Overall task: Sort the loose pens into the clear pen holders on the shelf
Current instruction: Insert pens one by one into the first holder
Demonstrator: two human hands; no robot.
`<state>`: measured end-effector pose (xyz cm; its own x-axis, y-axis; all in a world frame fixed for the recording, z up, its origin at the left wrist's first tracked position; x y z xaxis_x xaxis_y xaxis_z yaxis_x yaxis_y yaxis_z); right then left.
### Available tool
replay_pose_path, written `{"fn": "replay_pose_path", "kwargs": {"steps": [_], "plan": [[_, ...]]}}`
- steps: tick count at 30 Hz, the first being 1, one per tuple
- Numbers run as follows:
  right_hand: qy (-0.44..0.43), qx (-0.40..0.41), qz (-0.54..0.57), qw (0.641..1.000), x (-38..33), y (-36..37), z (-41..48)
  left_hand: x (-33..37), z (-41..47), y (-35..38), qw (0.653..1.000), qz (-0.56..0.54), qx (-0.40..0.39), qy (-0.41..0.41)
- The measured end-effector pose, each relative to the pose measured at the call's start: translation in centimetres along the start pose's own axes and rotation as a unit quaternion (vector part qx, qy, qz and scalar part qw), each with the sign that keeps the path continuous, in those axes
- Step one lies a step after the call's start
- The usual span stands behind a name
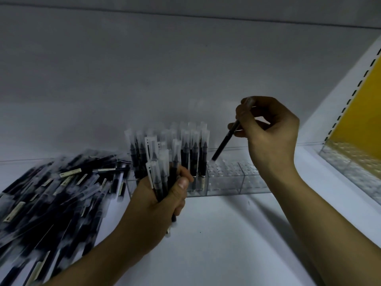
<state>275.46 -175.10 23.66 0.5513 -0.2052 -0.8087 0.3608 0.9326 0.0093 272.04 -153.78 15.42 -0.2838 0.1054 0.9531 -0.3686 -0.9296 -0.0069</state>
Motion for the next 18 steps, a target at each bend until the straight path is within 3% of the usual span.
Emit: {"fn": "replay_pose_path", "kwargs": {"steps": [18], "plan": [[-0.056, -0.134, -0.15, 0.978, 2.1, 2.1, -1.3, -0.4, 0.1, -0.1, 0.999, 0.034, -0.004, -0.008]]}}
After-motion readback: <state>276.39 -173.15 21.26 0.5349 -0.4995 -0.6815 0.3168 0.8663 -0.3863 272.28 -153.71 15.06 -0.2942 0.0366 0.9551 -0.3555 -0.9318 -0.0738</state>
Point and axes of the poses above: each hand's wrist, its own z-axis towards the middle knuckle, its own y-axis out of the palm, x = y × z, the point moved 4 cm from there along z, towards the middle knuckle, and after that the axes turned 6 degrees about -x, right-handed, at the moved point
